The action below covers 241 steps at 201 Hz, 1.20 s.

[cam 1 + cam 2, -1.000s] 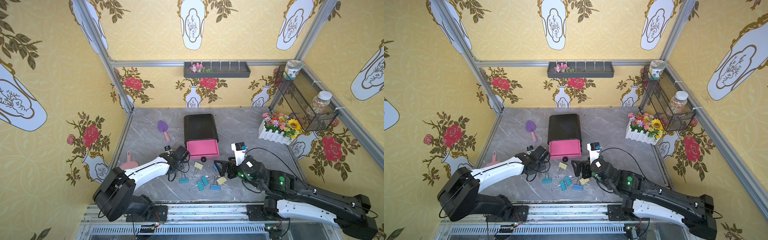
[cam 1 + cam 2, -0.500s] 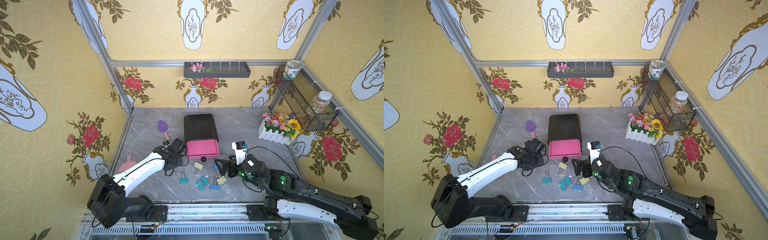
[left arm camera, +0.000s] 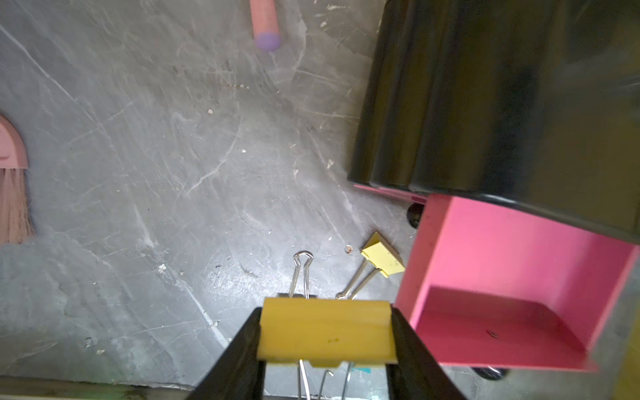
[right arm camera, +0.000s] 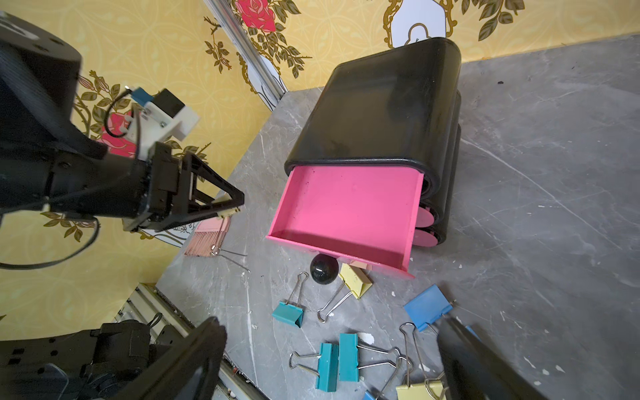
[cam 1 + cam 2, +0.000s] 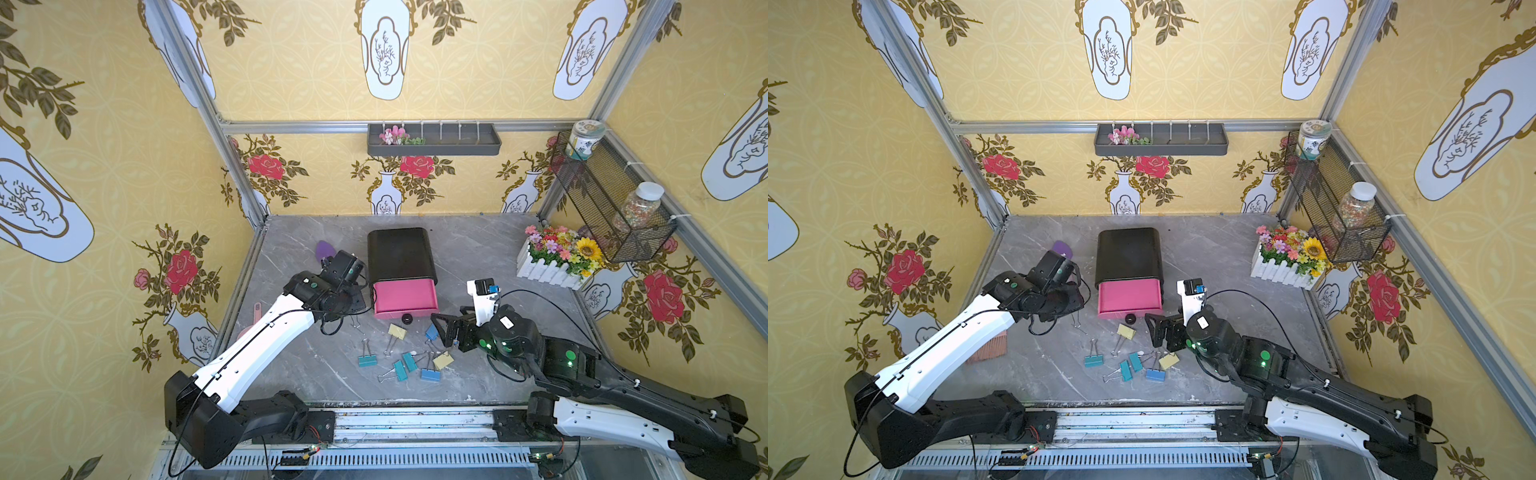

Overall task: Put the binder clips in the drawer according to color
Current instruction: Place the binder clip in the drawer.

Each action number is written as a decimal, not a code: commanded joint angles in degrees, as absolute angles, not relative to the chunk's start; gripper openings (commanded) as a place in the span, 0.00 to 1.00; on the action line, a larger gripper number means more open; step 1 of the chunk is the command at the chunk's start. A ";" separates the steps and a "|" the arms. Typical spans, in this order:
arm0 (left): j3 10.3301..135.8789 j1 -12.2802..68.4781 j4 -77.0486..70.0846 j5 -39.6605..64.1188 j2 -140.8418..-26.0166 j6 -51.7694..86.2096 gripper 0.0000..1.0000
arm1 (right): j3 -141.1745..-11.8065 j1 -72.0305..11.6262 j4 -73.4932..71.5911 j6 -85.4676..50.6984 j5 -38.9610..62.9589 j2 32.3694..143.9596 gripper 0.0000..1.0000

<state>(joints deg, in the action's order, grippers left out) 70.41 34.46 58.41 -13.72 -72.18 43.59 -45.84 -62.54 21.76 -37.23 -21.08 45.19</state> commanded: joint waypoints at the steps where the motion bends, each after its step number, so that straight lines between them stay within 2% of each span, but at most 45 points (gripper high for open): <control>1: 75.64 34.37 62.43 -10.35 -73.79 41.75 0.08 | -46.40 -62.29 21.81 -36.39 -21.27 44.76 0.99; 63: 93.59 34.37 60.30 -4.94 -82.38 39.69 0.10 | -46.30 -62.04 23.04 -36.50 -20.72 43.38 0.99; 130: 96.16 35.47 54.94 -2.19 -87.14 40.15 0.09 | -46.76 -61.52 26.29 -35.68 -22.74 40.26 0.99; 202: 98.35 41.15 50.45 -11.64 -92.82 40.28 0.07 | -46.20 -61.26 27.58 -36.25 -23.00 38.48 0.98; 241: 95.09 43.29 47.37 -16.56 -93.39 39.66 0.06 | -45.98 -61.30 29.27 -36.62 -23.87 36.62 0.98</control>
<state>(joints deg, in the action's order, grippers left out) 97.03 42.28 50.41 -11.86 -93.32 40.45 -46.19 -61.25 28.67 -36.21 -22.61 37.58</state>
